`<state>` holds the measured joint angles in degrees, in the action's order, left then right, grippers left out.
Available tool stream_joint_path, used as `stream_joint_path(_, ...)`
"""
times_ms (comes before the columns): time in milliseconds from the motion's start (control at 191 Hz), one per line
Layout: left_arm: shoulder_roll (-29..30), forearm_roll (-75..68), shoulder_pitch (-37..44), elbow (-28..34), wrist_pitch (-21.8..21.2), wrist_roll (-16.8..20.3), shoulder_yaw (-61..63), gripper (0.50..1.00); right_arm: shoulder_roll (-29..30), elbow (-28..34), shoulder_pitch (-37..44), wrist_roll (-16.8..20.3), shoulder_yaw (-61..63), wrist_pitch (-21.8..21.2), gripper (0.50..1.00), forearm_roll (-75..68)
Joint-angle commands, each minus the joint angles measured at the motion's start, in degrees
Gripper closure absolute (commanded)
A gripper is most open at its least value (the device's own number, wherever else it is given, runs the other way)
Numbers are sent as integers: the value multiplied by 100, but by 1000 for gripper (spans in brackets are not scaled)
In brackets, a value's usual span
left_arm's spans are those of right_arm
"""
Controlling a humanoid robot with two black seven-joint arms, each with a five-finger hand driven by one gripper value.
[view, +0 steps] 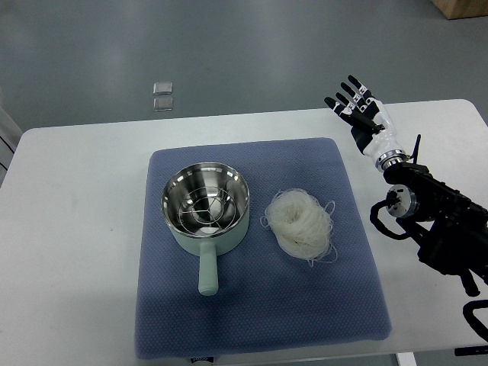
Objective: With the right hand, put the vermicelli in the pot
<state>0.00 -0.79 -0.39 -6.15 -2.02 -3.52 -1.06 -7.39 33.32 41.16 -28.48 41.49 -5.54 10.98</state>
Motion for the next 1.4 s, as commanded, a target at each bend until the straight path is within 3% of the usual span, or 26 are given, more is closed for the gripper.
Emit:
stream_joint_path(0,0,0,4,0,0,0,0,500,-8,-1,6,0,0,0,579,0)
stream_joint_path(1024,0,0,-31,0,-9,0,0,500,-52,-1,15,0,0,0,579,0)
stream_joint_path(1155,0,0,-31,0,-9,0,0,500,-61,8,58,9,-18,237,579,0)
stream_joint_path(1395,0,0,-31,0,-9,0,0,500,-219,114,94,35,-53,272,581,79)
